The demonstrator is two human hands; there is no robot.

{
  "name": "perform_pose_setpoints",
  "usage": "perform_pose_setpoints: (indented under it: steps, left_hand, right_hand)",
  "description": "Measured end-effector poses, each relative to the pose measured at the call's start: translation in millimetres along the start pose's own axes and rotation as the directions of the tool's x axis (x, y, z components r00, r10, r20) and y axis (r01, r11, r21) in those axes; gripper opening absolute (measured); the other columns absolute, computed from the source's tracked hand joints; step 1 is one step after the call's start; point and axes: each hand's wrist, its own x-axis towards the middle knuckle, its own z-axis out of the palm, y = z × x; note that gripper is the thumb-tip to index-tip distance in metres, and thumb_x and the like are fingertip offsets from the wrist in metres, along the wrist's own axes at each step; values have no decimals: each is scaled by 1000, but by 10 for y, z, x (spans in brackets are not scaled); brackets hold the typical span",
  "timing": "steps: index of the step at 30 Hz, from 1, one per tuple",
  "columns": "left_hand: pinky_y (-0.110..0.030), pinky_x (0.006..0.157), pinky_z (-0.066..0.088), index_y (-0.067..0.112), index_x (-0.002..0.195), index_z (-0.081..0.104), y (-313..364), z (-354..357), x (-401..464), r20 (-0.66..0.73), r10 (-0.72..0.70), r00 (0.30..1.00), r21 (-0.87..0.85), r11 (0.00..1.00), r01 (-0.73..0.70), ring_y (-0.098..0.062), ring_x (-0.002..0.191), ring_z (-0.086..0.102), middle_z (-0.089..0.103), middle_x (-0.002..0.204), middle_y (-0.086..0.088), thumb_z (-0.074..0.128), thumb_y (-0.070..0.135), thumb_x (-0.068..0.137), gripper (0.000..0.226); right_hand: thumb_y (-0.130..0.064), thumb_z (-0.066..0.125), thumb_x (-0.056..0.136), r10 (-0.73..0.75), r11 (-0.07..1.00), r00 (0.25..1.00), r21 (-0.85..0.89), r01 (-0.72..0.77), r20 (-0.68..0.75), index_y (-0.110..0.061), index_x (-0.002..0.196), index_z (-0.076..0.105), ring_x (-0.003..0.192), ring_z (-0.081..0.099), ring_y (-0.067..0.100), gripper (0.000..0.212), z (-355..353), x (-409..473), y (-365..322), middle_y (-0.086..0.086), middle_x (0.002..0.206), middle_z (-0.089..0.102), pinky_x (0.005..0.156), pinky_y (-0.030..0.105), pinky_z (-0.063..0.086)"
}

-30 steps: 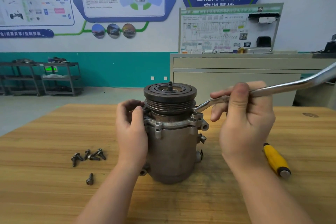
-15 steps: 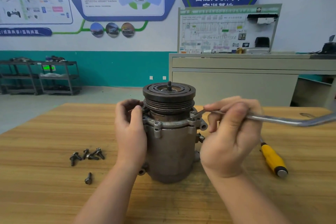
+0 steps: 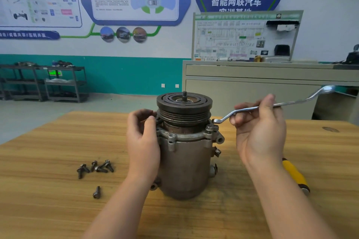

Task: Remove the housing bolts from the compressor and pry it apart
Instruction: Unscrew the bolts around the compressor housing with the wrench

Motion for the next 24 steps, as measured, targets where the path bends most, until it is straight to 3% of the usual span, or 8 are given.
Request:
perform_pose_setpoints:
  steps: [7,10,12,15,17,20,22,24]
  left_hand:
    - [-8,68,45,21,97,57,6,-7,-4,13,3,1000,12,1000,-3,4,79,59,62,91,4,48,15,94,11]
    - [-8,68,45,22,97,57,7,-10,-9,12,5,1000,16,1000,-5,4,80,59,62,91,5,48,18,92,11]
    - [-10,69,46,22,95,57,11,-5,-5,6,0,1000,8,1000,0,3,79,59,62,90,5,49,18,92,10]
    - [-11,70,47,23,94,57,25,8,1,-2,-7,1000,-5,1000,7,2,80,59,62,90,5,48,26,84,13]
    - [-10,70,46,22,95,57,25,4,-2,-1,-2,1000,5,1000,2,3,79,59,62,90,5,48,25,85,14]
    - [-10,71,46,21,97,57,17,-5,-8,3,1,1000,18,1000,-1,2,81,59,62,93,2,49,17,92,10]
    - [-11,72,46,17,98,57,18,1,-3,-7,-5,1000,21,1000,5,0,81,58,62,93,1,50,14,94,9]
    - [-13,73,47,13,99,57,27,13,0,-15,-8,1000,20,1000,8,0,80,58,62,92,1,48,8,97,10]
  right_hand:
    - [-35,40,99,-344,870,916,-298,394,206,-25,83,45,43,53,15,20,72,-253,-3,6,67,65,49,26,45]
    - [-35,39,102,-534,678,734,-307,668,419,-29,89,48,47,51,16,17,71,-388,21,8,67,58,47,30,43]
    - [-33,36,104,-587,527,597,-301,795,548,-18,88,51,53,48,14,26,66,-454,85,10,67,52,51,28,41]
    - [-30,35,104,-636,434,531,-310,846,560,-10,87,46,61,46,7,29,70,-481,160,5,71,48,59,15,36]
    - [-32,35,104,-658,484,568,-300,822,495,-15,88,48,58,46,14,27,73,-489,196,9,70,50,57,22,38]
    - [-37,35,103,-601,726,759,-228,649,248,-34,86,49,43,41,21,22,110,-478,174,5,69,57,45,26,33]
    - [-32,31,103,-415,892,906,-159,423,85,-22,79,46,35,37,17,30,101,-358,141,2,61,59,41,19,30]
    - [-27,28,105,-101,993,994,-52,103,38,-13,74,42,30,34,13,37,74,-159,97,3,54,58,40,15,30]
